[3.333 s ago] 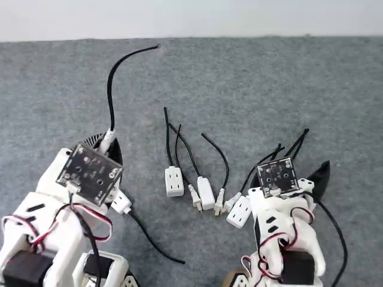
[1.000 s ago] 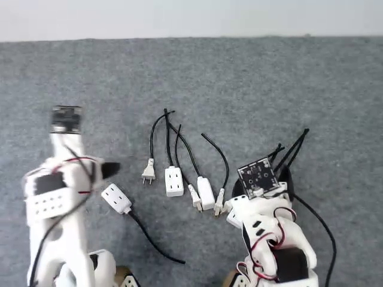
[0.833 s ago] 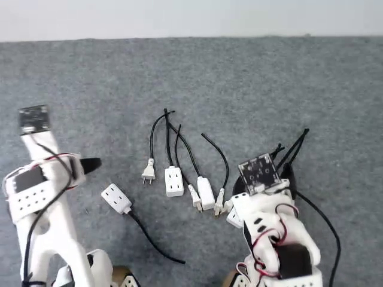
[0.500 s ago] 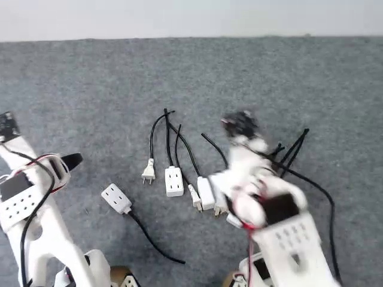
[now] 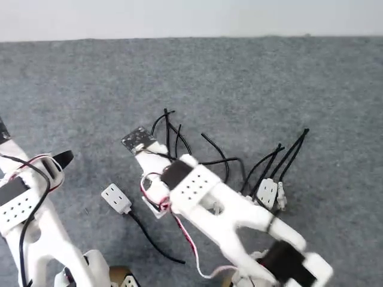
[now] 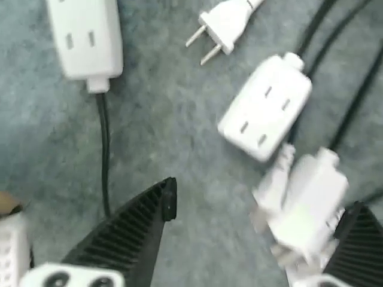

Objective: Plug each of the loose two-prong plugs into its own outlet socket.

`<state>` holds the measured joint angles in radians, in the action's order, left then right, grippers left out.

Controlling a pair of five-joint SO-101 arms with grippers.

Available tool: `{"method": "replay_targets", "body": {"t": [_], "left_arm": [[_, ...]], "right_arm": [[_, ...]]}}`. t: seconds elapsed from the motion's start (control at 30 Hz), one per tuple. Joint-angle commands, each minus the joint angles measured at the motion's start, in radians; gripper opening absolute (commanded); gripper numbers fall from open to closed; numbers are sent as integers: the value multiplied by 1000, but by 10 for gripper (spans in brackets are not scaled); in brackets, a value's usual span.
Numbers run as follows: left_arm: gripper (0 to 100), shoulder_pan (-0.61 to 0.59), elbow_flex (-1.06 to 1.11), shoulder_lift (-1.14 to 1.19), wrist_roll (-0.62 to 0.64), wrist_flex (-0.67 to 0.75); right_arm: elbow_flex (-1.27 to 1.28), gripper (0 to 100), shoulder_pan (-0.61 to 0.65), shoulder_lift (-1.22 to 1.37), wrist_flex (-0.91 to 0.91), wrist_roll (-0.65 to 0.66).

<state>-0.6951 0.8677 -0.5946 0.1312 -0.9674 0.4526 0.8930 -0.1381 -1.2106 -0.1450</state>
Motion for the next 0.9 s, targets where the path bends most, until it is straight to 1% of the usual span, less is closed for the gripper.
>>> {"method": "replay_targets", "body": {"t": [0.0, 0.1, 0.13, 0.27, 0.3, 0.33, 0.43, 0.57, 0.73, 0.87], "left_arm": [[380, -5, -10, -32, 12, 25], [380, -6, -10, -32, 12, 26], [380, -8, -5, -32, 12, 38], [380, -51, -4, -32, 14, 74], [380, -57, -4, -32, 14, 74], [380, -58, -5, -32, 14, 74], [380, -55, -5, -32, 14, 74], [380, -55, -4, -32, 14, 74], [380, -55, -2, -26, 11, 94], [380, -55, -1, -26, 11, 94]], "right_arm": [[-60, 403, 16, 101, 131, -21], [-60, 403, 24, 154, 219, -25], [-60, 403, 25, 166, 249, -46], [-60, 402, 24, 182, 364, -278], [-60, 402, 24, 182, 400, -315], [-60, 402, 22, 185, 435, -324], [-58, 402, 22, 193, 539, -295], [-60, 402, 22, 232, 642, -288], [-61, 402, -1, 328, 733, -290], [-61, 402, -54, 386, 782, -290]]}}
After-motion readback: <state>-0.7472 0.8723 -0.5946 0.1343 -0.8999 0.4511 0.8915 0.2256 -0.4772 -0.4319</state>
